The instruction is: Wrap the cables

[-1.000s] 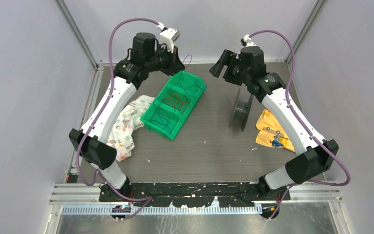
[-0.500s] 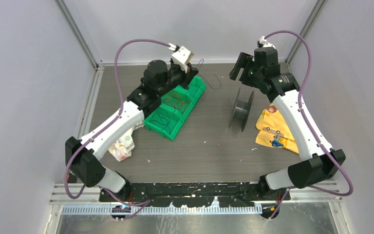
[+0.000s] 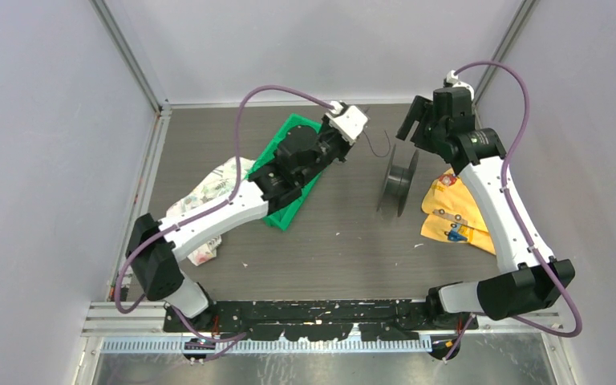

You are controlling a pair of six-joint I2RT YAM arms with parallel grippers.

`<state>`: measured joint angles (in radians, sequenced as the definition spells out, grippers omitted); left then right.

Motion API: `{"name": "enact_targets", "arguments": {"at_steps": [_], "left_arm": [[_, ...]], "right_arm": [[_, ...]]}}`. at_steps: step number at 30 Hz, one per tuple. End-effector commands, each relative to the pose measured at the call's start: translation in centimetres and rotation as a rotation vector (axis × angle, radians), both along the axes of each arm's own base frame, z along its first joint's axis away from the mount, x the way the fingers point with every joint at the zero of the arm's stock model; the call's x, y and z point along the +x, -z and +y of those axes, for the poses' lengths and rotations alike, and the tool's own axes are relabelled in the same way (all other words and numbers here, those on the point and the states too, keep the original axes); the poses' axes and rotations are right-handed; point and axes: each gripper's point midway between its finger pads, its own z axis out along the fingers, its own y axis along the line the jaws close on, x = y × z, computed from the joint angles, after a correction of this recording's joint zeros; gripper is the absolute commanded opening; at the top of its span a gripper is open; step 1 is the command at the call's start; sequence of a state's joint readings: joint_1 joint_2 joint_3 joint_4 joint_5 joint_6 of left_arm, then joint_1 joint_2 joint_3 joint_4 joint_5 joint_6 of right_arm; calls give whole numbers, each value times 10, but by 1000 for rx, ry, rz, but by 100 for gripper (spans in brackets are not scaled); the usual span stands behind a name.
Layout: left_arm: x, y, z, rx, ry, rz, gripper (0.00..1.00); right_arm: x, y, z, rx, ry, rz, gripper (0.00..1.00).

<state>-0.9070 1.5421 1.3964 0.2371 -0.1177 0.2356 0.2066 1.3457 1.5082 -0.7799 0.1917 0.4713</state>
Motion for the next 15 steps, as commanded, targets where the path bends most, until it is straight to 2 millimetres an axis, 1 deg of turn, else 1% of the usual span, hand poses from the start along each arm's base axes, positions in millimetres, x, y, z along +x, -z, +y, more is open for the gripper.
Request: {"name": "enact_targets", "arguments": {"at_steps": [1, 2, 4, 11, 15], "left_arm": [[-1, -2, -16, 13, -73, -108, 1], [0, 5, -21, 32, -89, -116, 1], [1, 12, -26, 39, -105, -122, 1], [2, 23, -39, 41, -101, -117, 1], [2, 32, -43, 59, -99, -107, 0]], "right_arm": [[-11, -7, -11, -1, 20, -20, 82], [-13, -6, -11, 5, 21, -17, 82], [-17, -6, -14, 11, 26, -15, 82], [-29, -4, -21, -1, 48, -14, 82], [-34, 1, -19, 21, 48, -2, 82]]}}
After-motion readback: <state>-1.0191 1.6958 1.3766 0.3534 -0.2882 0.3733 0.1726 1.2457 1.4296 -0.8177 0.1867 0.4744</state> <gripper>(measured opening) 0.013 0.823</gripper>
